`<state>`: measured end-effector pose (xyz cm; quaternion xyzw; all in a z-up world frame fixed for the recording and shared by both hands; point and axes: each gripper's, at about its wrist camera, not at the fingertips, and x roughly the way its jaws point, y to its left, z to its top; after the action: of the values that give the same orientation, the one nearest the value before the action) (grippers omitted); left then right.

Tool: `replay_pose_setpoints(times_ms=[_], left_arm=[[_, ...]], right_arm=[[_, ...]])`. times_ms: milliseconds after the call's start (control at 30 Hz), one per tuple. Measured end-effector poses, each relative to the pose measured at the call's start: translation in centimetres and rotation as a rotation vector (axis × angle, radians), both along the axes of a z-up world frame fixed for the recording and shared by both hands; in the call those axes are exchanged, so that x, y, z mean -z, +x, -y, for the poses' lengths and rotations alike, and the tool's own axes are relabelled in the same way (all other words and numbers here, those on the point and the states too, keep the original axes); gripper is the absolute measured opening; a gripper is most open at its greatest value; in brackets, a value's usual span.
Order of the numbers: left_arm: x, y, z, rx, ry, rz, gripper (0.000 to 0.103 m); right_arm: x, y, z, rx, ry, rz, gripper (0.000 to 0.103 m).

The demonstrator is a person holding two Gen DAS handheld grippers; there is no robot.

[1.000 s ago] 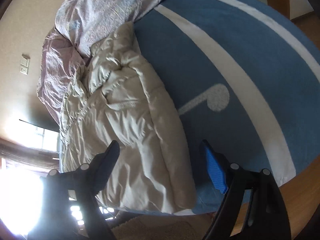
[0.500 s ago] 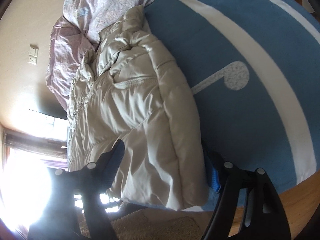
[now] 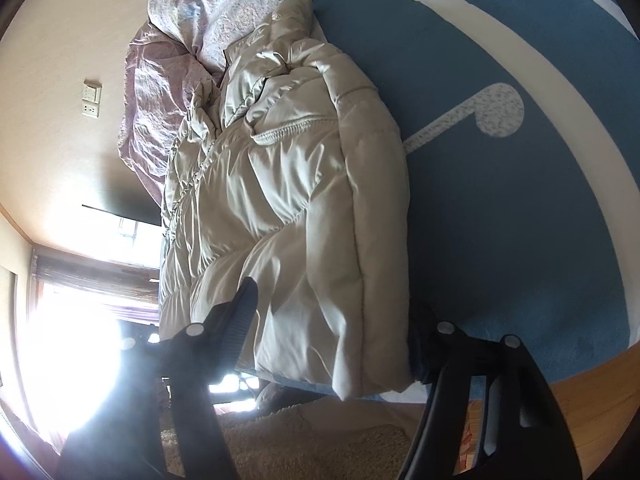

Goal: Fold large clothes

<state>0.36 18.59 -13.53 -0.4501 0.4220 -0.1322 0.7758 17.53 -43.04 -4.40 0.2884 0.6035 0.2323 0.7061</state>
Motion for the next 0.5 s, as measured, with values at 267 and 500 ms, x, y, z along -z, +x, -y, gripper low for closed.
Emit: replay_pose_setpoints(times_ms=[267,500], left_arm=[[0.3,-0.3,-0.2,-0.069,0.066,-0.051,0.021],[-2.0,-1.2,-1.6,-0.127,0.070,0.038,0.014]], right_arm=[[-1.4,-1.1,-0.7,0.012,-0.071,0.087,0.022],[-4.0,-1.8,-0.6,0.058,-0.061,0.199,0.017]])
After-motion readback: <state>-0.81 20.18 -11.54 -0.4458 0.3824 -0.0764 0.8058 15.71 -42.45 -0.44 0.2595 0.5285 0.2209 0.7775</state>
